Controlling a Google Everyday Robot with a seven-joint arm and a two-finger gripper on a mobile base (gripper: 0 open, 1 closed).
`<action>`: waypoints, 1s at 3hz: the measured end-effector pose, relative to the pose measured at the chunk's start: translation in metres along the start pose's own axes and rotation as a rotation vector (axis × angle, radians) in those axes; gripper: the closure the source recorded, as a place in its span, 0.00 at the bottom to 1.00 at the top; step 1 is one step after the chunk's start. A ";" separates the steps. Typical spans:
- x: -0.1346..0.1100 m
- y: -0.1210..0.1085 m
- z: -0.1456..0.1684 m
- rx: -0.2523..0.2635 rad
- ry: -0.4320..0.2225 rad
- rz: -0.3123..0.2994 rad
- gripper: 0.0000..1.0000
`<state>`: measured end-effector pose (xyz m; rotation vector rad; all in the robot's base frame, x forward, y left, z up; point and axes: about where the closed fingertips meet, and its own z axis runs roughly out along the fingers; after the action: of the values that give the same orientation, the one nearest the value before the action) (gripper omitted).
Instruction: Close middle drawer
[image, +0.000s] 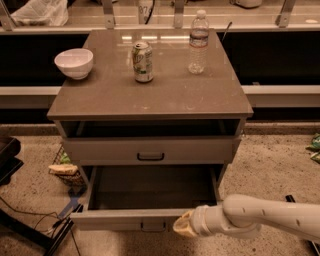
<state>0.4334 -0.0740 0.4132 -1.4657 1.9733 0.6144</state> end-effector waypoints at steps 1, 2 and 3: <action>0.001 0.000 0.000 0.000 0.000 -0.001 1.00; -0.011 -0.033 0.018 -0.004 0.004 -0.005 1.00; -0.023 -0.070 0.038 -0.007 0.006 -0.007 1.00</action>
Offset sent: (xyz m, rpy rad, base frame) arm 0.1268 0.0309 -0.0166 -0.0163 -0.0011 0.0146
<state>0.5124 -0.0523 0.4012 -1.4799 1.9717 0.6152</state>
